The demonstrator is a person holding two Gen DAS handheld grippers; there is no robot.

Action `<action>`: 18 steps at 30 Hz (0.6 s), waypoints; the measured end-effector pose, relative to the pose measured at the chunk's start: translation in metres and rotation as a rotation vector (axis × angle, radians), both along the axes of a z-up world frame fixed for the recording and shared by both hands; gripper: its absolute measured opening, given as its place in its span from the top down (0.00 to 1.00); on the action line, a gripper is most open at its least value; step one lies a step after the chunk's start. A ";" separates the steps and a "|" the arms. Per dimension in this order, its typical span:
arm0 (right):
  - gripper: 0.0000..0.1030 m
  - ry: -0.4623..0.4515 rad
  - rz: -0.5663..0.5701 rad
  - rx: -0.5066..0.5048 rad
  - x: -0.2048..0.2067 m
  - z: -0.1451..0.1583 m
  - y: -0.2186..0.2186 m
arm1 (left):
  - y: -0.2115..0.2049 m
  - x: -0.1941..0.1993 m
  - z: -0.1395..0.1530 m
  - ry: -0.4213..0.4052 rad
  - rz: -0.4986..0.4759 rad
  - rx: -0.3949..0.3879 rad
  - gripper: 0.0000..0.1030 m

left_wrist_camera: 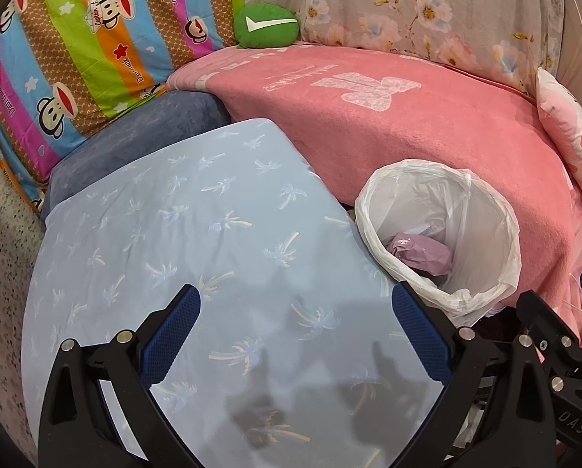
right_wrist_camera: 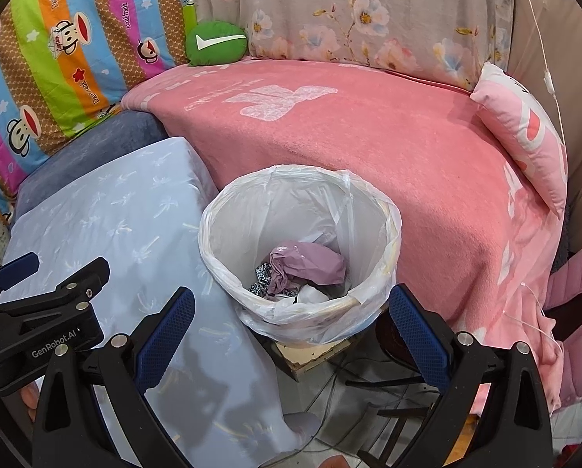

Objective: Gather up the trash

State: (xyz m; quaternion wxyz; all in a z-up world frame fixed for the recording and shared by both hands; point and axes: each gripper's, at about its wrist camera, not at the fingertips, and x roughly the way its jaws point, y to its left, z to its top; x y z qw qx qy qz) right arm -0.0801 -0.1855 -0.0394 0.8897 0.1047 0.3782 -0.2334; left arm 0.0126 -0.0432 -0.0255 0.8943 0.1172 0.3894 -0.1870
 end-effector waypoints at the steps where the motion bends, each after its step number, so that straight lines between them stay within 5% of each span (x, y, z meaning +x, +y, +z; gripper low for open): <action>1: 0.06 0.001 0.000 0.000 0.000 -0.001 0.000 | 0.000 0.000 0.000 0.000 0.001 -0.002 0.08; 18: 0.06 0.003 -0.010 0.000 -0.001 -0.002 0.000 | 0.001 0.000 -0.002 0.002 0.008 0.000 0.08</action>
